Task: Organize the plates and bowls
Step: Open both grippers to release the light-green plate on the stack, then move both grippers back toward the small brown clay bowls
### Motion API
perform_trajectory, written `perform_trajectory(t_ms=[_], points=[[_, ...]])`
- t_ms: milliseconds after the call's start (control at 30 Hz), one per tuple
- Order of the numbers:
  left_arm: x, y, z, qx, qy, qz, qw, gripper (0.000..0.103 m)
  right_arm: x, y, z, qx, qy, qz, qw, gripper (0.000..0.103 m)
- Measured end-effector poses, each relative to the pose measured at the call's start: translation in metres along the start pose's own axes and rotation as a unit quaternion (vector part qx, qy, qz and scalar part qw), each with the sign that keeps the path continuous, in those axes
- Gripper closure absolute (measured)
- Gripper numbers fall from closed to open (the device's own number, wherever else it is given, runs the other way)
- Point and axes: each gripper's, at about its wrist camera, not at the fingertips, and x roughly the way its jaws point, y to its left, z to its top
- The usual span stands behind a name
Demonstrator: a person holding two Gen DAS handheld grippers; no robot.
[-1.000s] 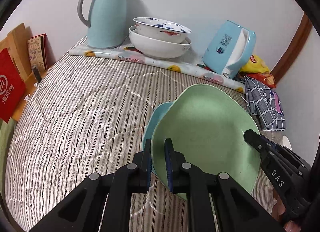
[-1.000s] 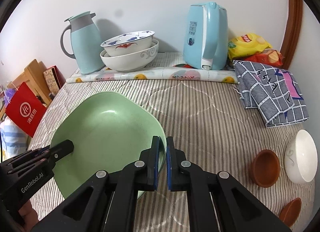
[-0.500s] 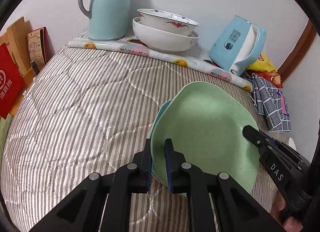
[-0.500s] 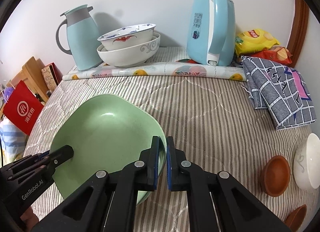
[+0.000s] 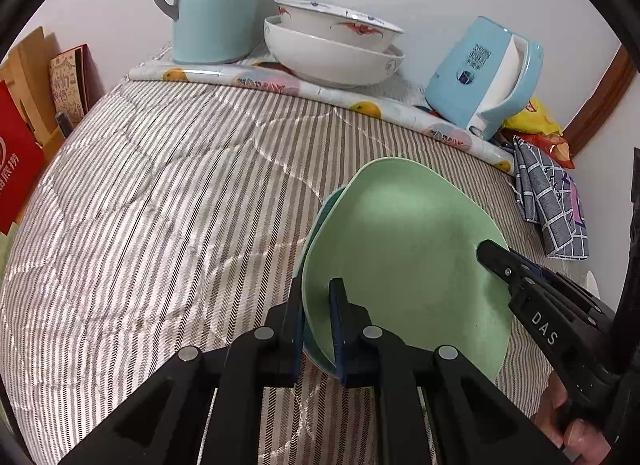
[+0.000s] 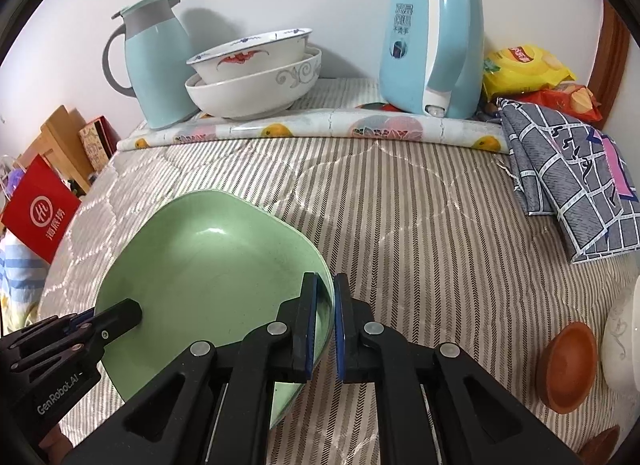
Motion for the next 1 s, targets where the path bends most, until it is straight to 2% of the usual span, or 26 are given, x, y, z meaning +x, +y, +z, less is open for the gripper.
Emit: perform_trajectory(t_ms=[233,300,367,400,467,533,633,867,1000], points=[[0.001,0.000,-0.002,-0.006,0.000,-0.001,1.0000,0.091,0.004,0.002,-0.001,-0.009,0.002,-0.003,1.000,0.091],[-0.001,0.000,-0.003,-0.006,0.002,-0.006,1.0000,0.088,0.005,0.003,-0.002,-0.012,0.004,-0.005,1.000,0.090],[-0.003,-0.001,-0.004,-0.004,0.004,-0.013,0.9999,0.084,0.008,0.003,-0.003,-0.008,0.015,-0.001,1.000,0.082],[-0.005,-0.002,-0.005,-0.003,0.004,-0.018,0.9998,0.080,0.008,0.002,-0.003,-0.007,0.016,-0.001,1.000,0.076],[-0.009,-0.004,-0.005,-0.001,0.002,-0.028,0.9996,0.070,0.006,0.001,-0.006,-0.007,0.016,-0.001,1.000,0.072],[-0.015,-0.009,-0.007,0.009,-0.007,-0.023,0.9997,0.041,0.002,0.000,-0.008,-0.005,0.014,-0.001,1.000,0.065],[-0.026,-0.016,-0.010,0.028,-0.031,-0.006,0.9991,0.040,-0.008,-0.001,-0.011,-0.005,0.012,0.000,1.000,0.063],[-0.042,-0.022,-0.015,0.033,-0.035,-0.009,0.9988,0.040,-0.040,-0.013,-0.026,0.006,-0.007,-0.003,1.000,0.061],[-0.055,-0.030,-0.020,0.030,-0.051,-0.015,0.9981,0.040,-0.070,-0.024,-0.038,0.009,-0.029,-0.025,0.999,0.060]])
